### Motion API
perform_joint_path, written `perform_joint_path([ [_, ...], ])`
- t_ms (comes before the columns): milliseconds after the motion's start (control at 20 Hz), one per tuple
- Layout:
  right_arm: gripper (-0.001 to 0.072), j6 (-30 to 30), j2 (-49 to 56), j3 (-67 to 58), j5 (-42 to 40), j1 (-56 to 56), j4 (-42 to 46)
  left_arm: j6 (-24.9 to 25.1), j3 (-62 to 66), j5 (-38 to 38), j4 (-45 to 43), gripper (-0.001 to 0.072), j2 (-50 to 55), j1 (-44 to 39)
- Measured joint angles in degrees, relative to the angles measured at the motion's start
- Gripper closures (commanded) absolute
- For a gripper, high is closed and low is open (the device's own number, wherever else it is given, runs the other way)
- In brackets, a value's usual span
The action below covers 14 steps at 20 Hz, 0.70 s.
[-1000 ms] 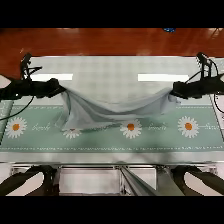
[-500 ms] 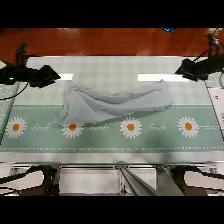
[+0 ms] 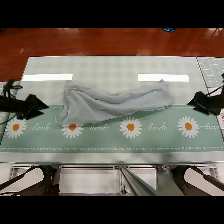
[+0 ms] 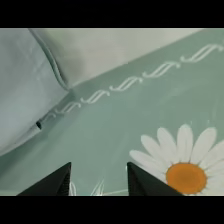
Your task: Fold the shirts.
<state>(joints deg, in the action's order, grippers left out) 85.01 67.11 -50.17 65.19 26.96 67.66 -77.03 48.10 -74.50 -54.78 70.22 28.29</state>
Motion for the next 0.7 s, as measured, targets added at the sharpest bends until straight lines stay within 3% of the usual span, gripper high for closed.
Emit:
perform_joint_path([
  [300, 0.0303, -3.91, -2.91, 8.48, -2.08, 0.7, -4.5, 2.32, -7.5, 3.08, 0.46, 0.0198, -0.79, -0.37],
  [700, 0.0304, -5.99, -3.37, 9.84, -3.26, 0.76, -9.42, 2.75, -8.63, 8.92, 0.63, 0.02, 2.34, -10.19],
])
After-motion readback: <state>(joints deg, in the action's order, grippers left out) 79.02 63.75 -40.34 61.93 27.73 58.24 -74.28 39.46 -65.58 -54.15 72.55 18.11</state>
